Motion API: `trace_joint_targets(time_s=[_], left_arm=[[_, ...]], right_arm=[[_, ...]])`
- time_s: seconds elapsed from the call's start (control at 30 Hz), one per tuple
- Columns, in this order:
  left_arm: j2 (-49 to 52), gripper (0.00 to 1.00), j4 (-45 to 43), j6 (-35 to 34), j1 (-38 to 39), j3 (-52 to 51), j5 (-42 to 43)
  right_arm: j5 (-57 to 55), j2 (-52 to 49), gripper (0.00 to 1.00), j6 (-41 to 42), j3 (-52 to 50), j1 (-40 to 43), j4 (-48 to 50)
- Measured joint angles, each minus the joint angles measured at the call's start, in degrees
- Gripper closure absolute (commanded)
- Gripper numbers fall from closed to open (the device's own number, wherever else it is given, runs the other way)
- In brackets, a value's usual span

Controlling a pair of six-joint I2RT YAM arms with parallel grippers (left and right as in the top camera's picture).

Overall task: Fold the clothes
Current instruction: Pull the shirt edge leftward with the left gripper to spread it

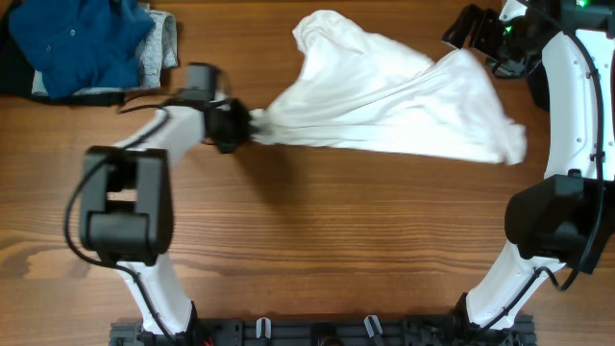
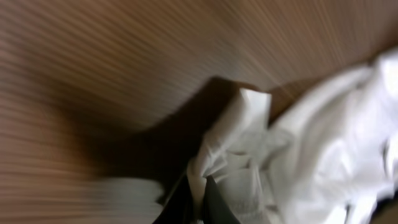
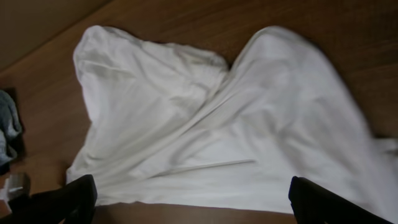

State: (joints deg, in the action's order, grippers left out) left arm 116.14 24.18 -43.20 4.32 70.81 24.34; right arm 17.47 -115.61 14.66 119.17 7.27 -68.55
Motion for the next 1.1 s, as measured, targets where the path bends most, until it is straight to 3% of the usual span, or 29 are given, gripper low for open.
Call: trace_joint_targets(time_s=[0.27, 0.53, 0.57, 0.63, 0.67, 0.7, 1.0, 1.1], left_arm=[[-3.3, 0.96, 14.8, 3.9, -15.7, 0.2, -6.7], [-13.3, 0.95, 26.7, 5.0, -19.1, 0.2, -14.1], [-14.7, 0.81, 27.4, 5.0, -19.0, 0.2, -15.0], [-18.4, 0.21, 29.0, 5.0, -18.9, 0.2, -16.7], [-19.7, 0.05, 29.4, 5.2, -18.9, 0.2, -17.2], [-20.9, 0.0, 29.6, 5.0, -18.9, 0.2, -17.7], [-23.7, 0.0, 32.8, 5.0, -18.9, 0.2, -19.4], [-23.7, 0.01, 33.1, 5.0, -18.9, 0.2, -19.6]], right_arm=[[0.2, 0.0, 0.0, 0.1, -7.3, 0.0, 4.6], [0.9, -0.4, 0.06, -0.9, -14.3, -2.4, 10.9], [0.9, -0.4, 0.07, -1.3, -15.0, -3.2, 11.6], [0.1, -0.5, 0.09, -2.0, -16.2, -5.5, 13.0], [-0.5, -0.5, 0.09, -2.3, -16.6, -6.4, 13.7], [-1.5, -0.7, 0.08, -2.6, -16.9, -7.7, 14.1], [-6.9, -6.2, 0.1, -2.5, -17.1, -13.5, 10.8], [-7.7, -7.9, 0.22, -2.3, -17.2, -13.5, 8.4]])
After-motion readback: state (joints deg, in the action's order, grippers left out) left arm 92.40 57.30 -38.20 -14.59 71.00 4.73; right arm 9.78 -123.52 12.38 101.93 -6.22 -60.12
